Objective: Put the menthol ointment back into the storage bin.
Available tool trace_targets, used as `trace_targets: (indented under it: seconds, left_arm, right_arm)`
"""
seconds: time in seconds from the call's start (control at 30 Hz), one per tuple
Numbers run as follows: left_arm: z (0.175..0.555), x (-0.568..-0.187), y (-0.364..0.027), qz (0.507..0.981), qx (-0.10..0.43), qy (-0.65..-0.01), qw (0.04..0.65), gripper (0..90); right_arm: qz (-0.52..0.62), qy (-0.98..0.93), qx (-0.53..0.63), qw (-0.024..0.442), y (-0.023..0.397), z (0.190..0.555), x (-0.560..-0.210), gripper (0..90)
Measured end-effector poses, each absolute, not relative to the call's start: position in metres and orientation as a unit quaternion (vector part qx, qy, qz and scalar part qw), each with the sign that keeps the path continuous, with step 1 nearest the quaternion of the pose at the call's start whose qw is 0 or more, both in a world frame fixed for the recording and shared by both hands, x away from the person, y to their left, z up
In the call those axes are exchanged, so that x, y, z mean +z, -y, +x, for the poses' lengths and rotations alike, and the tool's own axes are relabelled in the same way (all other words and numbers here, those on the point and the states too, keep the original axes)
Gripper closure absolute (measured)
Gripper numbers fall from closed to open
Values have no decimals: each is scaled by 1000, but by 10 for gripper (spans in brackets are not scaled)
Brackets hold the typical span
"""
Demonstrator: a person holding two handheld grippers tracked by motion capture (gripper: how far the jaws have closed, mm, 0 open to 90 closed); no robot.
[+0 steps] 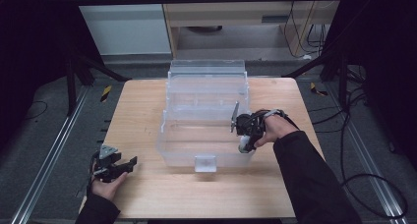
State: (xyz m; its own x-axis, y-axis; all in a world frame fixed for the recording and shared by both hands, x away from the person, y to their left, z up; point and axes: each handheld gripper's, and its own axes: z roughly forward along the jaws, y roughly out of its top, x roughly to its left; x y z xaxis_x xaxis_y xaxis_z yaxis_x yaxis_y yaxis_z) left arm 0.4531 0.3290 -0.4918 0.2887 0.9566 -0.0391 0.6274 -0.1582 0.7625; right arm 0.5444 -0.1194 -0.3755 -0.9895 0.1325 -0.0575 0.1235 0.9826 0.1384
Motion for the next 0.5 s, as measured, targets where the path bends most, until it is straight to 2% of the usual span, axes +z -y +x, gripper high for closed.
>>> trace_targets:
  seconds: [0.5]
  left_arm:
    - [453, -492, -329, 723, 236, -547, 348, 309]
  right_arm:
    - [62, -996, 64, 27, 119, 545, -381, 499]
